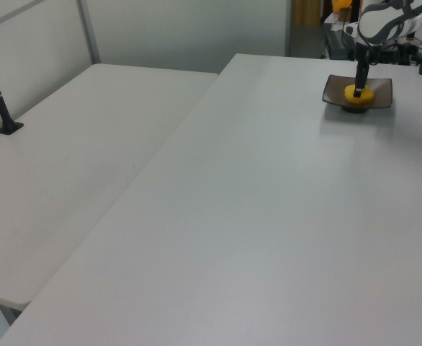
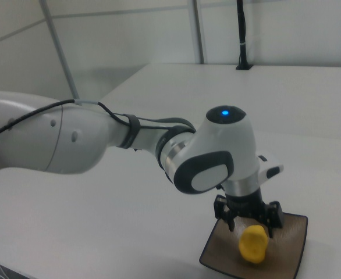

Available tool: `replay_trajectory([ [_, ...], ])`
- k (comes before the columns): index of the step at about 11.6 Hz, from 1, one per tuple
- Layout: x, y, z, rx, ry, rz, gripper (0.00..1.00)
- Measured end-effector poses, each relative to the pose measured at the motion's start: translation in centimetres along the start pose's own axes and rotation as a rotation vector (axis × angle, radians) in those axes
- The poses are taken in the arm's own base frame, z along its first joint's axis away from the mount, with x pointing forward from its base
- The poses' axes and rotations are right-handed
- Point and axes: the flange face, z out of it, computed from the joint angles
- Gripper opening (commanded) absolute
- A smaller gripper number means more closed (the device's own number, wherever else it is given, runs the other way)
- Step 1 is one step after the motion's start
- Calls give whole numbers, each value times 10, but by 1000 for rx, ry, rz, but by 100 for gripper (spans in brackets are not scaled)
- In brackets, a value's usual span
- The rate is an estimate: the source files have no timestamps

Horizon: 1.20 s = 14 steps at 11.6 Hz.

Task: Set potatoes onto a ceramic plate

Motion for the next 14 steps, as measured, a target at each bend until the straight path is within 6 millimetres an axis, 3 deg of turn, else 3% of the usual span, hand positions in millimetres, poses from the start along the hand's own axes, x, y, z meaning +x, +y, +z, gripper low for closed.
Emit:
replay_trajectory([
  [1,10,-9,-20,16,-1,-12,100],
  [2,23,-22,-53,44,-15,-5,100],
  [4,38,-63,-144,73,-19,19,100],
  [6,24,-104,-218,97,-28,76,100],
  [8,15,-147,-268,113,-34,148,100],
  [10,19,-190,-296,120,-25,188,100],
  [14,43,-268,-314,133,-16,231,100],
])
